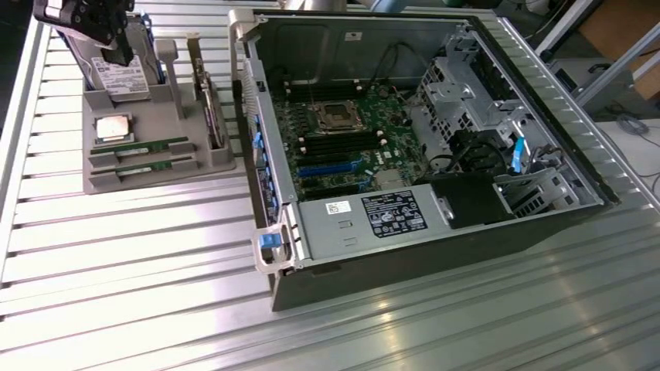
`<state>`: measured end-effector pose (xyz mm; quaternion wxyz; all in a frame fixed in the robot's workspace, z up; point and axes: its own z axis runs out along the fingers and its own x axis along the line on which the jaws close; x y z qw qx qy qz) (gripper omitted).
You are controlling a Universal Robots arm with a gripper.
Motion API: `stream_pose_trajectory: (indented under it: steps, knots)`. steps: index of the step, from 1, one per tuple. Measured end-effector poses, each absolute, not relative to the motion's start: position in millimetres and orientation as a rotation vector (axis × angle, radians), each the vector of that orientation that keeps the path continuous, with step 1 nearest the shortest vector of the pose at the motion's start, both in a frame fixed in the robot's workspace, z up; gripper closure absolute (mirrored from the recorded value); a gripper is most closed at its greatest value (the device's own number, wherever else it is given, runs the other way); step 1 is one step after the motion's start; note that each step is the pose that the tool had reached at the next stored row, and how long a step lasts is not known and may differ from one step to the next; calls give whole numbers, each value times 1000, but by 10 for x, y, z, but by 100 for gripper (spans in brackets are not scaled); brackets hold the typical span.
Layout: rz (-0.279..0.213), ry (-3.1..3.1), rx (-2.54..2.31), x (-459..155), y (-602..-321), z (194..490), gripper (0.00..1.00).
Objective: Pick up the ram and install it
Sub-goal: 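Pick up the ram and move it above insertion slot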
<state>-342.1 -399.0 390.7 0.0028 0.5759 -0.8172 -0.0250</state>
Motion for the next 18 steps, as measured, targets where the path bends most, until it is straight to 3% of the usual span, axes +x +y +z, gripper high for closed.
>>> stream_pose_trajectory:
  steps: [18]
  knots:
    - [-66, -2093, 2315, -3421, -3990, 3904, 90]
